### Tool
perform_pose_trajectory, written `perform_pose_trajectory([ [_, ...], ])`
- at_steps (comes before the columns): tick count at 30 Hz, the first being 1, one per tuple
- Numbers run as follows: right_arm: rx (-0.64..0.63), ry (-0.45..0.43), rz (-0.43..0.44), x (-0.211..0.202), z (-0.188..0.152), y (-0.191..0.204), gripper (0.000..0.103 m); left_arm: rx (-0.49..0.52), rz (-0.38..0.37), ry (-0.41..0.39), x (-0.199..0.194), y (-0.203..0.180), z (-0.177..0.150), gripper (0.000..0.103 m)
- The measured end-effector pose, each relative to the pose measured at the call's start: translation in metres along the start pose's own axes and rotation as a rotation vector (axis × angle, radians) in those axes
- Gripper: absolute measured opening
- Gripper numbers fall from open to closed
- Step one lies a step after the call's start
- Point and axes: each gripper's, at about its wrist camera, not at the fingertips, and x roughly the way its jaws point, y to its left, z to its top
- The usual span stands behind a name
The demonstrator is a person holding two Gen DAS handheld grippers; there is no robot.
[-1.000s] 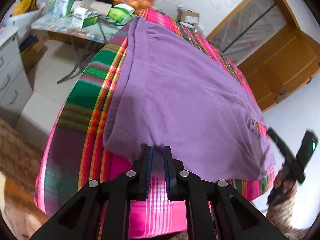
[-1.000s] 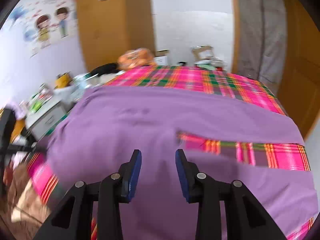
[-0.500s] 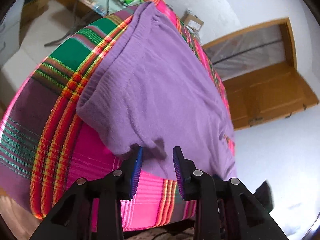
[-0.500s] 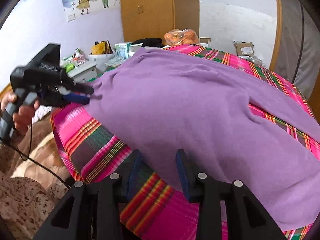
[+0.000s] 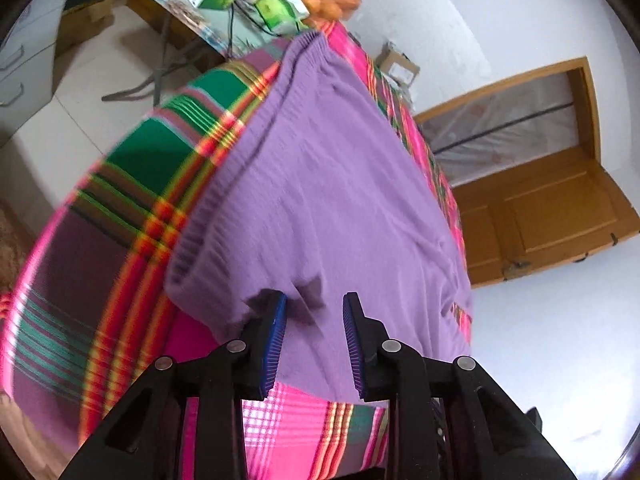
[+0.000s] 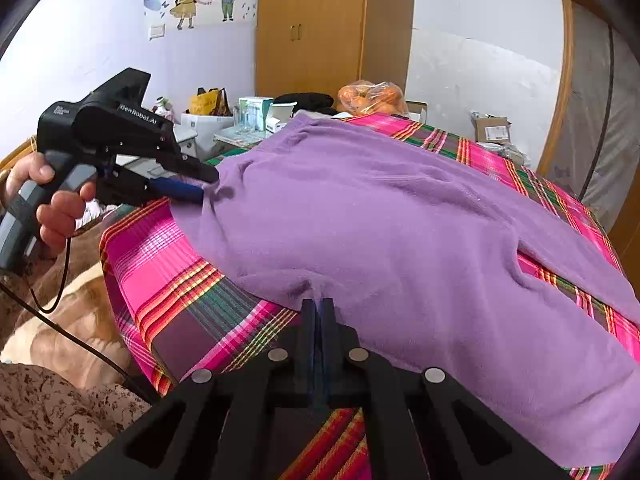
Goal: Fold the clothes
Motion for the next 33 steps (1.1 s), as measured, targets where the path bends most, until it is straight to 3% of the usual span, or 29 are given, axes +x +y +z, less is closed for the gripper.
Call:
perform_pose_trajectory([
  [15, -0.004, 0.061, 0.076, -0.004, -0.012, 0.003, 0.003, -0.014, 0.027, -0.010, -0.003, 0.004, 0.000, 0.028],
  [23, 0.093, 0.048, 0.218, -0.025, -0.001, -0.019, 0.005, 0.009, 0.080, -0.012, -0.007, -0.003, 0.001, 0.028],
  [27, 0.166, 0.007, 0.190, -0.031, 0.001, -0.044, 0.007, 0.032, 0.115, -0.048, -0.015, -0.008, 0.001, 0.028],
  [30, 0.216, 0.071, 0.141, -0.013, -0.006, -0.055, 0.010, 0.048, 0.138, -0.071, -0.019, -0.010, 0.005, 0.028],
  [33, 0.230, 0.123, 0.185, 0.002, -0.014, -0.049, 0.013, 0.045, 0.134, -0.073, -0.019, -0.009, 0.009, 0.028],
])
